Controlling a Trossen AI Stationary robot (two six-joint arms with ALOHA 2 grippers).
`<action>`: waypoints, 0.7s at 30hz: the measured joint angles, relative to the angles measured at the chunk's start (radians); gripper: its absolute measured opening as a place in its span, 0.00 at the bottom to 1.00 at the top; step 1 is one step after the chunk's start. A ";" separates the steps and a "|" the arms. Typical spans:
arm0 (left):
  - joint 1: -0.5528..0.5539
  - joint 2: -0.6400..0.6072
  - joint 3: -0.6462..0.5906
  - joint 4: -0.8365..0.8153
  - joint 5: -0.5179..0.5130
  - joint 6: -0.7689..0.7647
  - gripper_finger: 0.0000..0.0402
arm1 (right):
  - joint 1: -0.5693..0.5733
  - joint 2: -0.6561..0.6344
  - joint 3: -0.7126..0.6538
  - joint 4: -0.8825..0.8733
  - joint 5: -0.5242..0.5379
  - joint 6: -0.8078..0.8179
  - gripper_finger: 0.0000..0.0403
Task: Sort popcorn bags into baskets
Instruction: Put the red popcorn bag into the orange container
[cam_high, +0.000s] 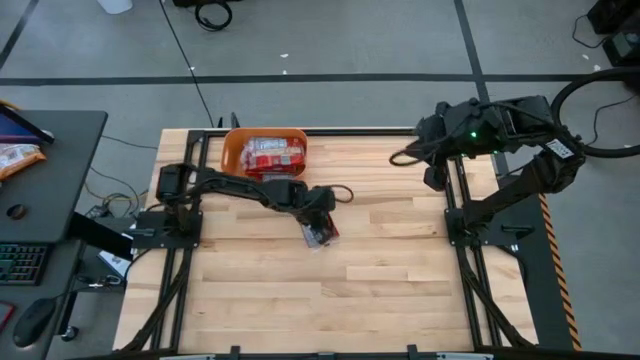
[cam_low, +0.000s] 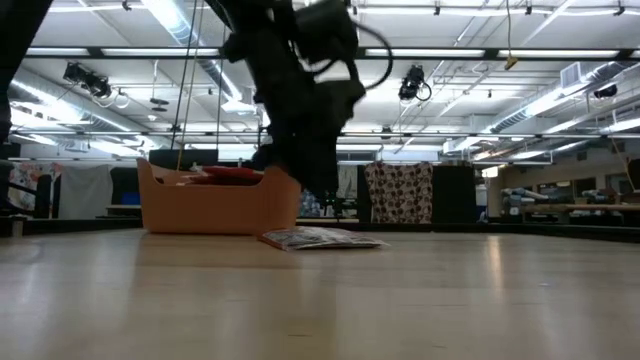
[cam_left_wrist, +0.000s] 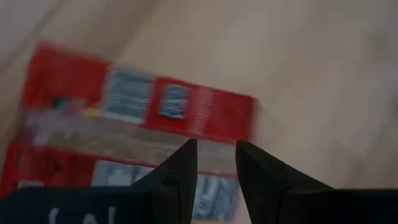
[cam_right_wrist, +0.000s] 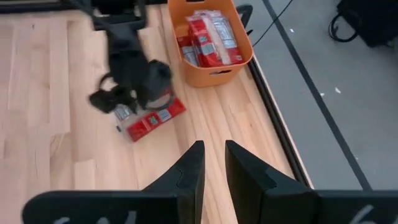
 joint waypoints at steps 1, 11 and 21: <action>0.012 0.007 0.000 -0.007 0.000 -0.060 0.28 | 0.015 -0.002 0.000 -0.008 0.012 0.007 0.17; 0.067 0.047 0.000 -0.073 0.015 -0.287 0.29 | 0.116 -0.010 0.000 -0.007 0.098 0.011 0.17; 0.055 0.109 0.003 -0.034 0.018 -0.057 0.29 | 0.169 -0.010 0.000 -0.009 0.098 0.026 0.17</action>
